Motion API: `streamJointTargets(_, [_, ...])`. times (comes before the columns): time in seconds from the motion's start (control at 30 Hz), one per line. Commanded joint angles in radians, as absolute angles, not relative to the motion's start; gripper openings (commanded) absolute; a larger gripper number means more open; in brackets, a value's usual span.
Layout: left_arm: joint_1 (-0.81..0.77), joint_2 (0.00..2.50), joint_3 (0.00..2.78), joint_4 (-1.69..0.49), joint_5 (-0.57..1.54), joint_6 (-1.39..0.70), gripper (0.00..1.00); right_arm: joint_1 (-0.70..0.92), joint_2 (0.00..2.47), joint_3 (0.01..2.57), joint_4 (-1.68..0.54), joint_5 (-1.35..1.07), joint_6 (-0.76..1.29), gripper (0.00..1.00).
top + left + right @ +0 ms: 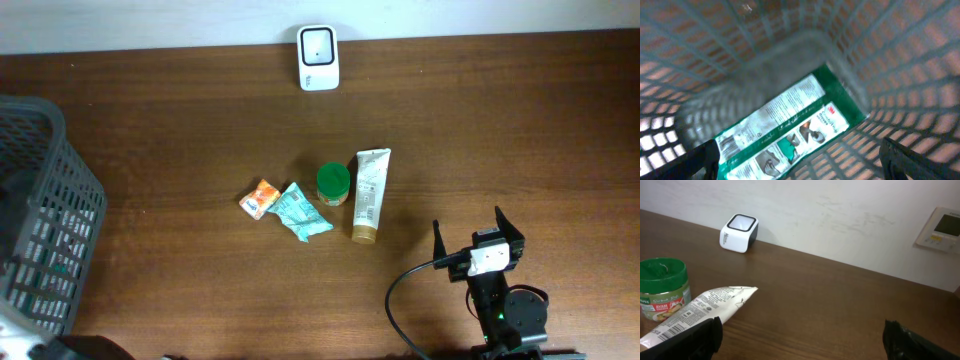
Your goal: Scan the item barcode
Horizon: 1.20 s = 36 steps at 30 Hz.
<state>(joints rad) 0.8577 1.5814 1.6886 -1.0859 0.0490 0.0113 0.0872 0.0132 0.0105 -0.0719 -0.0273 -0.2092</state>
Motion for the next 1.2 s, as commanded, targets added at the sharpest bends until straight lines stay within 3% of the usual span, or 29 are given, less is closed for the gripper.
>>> streamJointTargets(0.0, [0.89,1.627,1.556,-1.011,0.135,0.253,0.99,0.094,0.006,0.006,-0.076,-0.03,-0.198,0.98])
streamJointTargets(1.17, [0.926,2.028,1.519,-0.973,0.09,0.344,0.99,0.094,0.006,0.006,-0.076,-0.03,-0.198,0.98])
